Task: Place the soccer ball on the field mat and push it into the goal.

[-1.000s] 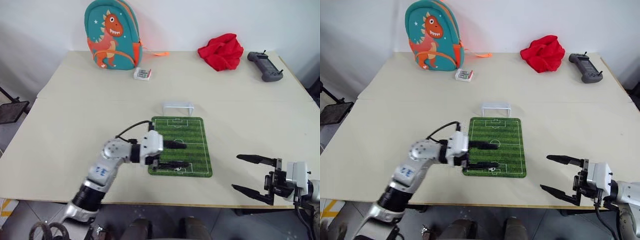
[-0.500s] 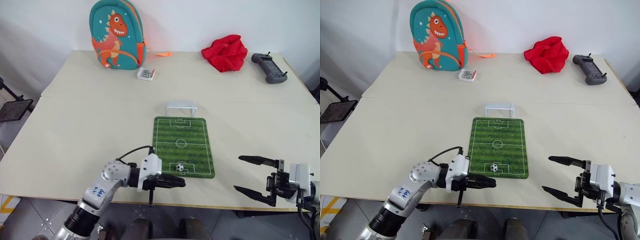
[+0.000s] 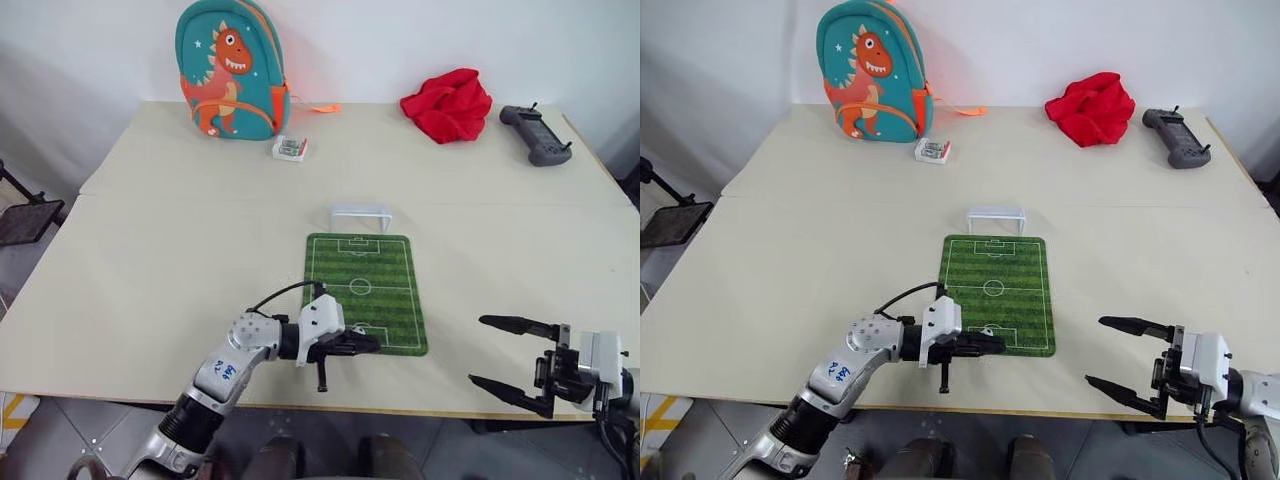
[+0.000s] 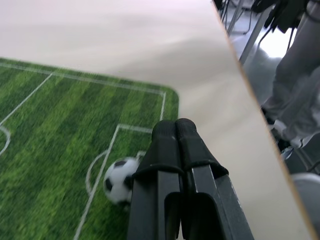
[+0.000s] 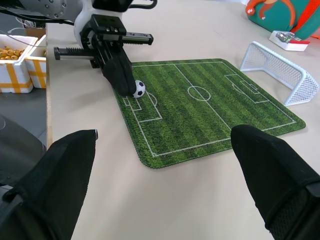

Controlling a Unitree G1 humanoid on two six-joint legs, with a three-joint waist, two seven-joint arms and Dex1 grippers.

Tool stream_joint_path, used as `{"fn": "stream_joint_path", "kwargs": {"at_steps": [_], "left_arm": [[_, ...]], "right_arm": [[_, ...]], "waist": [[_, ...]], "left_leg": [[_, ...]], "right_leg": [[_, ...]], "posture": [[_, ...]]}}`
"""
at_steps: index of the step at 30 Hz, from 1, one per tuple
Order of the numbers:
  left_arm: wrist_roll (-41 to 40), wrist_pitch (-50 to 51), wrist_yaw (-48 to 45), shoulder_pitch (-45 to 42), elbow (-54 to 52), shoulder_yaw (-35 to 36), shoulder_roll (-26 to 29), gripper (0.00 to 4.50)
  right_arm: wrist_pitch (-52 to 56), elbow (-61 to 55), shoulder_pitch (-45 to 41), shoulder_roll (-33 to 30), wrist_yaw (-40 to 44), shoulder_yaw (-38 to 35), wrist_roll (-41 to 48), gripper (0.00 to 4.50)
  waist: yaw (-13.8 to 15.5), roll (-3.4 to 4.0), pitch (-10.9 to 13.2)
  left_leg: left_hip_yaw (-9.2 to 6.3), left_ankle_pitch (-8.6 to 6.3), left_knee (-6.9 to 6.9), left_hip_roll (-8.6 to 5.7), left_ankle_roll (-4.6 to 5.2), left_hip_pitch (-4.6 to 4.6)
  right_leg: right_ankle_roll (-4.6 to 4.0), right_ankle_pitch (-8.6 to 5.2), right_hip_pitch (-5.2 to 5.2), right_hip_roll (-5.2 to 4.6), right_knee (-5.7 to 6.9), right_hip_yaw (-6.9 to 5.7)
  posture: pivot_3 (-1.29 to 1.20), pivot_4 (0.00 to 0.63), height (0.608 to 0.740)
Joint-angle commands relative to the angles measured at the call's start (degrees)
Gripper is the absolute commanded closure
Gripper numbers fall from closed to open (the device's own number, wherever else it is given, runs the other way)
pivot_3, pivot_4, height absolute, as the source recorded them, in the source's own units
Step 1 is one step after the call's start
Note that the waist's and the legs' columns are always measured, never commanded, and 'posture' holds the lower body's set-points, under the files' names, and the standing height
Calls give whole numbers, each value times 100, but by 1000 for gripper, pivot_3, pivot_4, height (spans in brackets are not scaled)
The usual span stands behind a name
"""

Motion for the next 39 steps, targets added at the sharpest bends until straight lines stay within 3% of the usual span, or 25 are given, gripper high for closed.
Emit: {"fn": "stream_joint_path", "kwargs": {"at_steps": [1,10,15,18,22,24,31,39], "left_arm": [[55,-155,-47,-144,57,-27,-34,4482],[422,-670,362,-532,700,77,-325,4482],[890,-1790,1850,-1576,1968,837,-710,4482],[637,-2259,1493,-1770,2241,1077,-560,4482],[-756,-1909,-64,-1390,1492,1532,-146,4482],[-1031,-1578,-335,-1167,1240,1732,225,4482],[-1302,-1467,-418,99,702,2810,1363,4482],[-1285,-1097,533,1567,70,3884,1691,4482]], "right_arm": [[-79,-240,24,51,-99,-123,61,0],[-83,-349,31,79,-263,-117,42,0],[8,-466,61,363,-874,-219,27,0],[56,-620,79,524,-1133,-134,13,0],[152,-769,7,729,-1445,19,14,0],[179,-749,-107,835,-1615,44,17,0],[224,-323,-806,1231,-2365,-39,-32,0],[156,86,-1063,1253,-2368,25,-90,0]], "waist": [[8,0,0],[11,-1,1],[47,-14,8],[-1,-13,7],[-34,-13,8],[-44,-13,8],[-47,-12,7],[-10,-12,7]], "left_leg": [[0,0,0,-2,0,0],[-1,0,0,-2,0,-1],[-2,1,6,-4,0,-4],[6,0,1,-7,0,-7],[20,-1,-13,-5,-2,-16],[26,-1,-14,-4,-3,-25],[26,1,2,-10,-3,-16],[6,-1,-7,-8,-6,-21]], "right_leg": [[1,0,0,-1,0,0],[1,1,0,-1,-1,-1],[3,2,-3,2,2,-4],[11,5,-22,-1,21,2],[11,5,-59,0,46,0],[10,5,-83,2,65,6],[8,5,-74,-2,75,34],[4,2,-72,-4,69,27]], "posture": [[0,150,740],[0,150,740],[0,150,740],[0,150,740],[0,150,740],[0,150,740],[0,150,740],[0,150,740]]}}
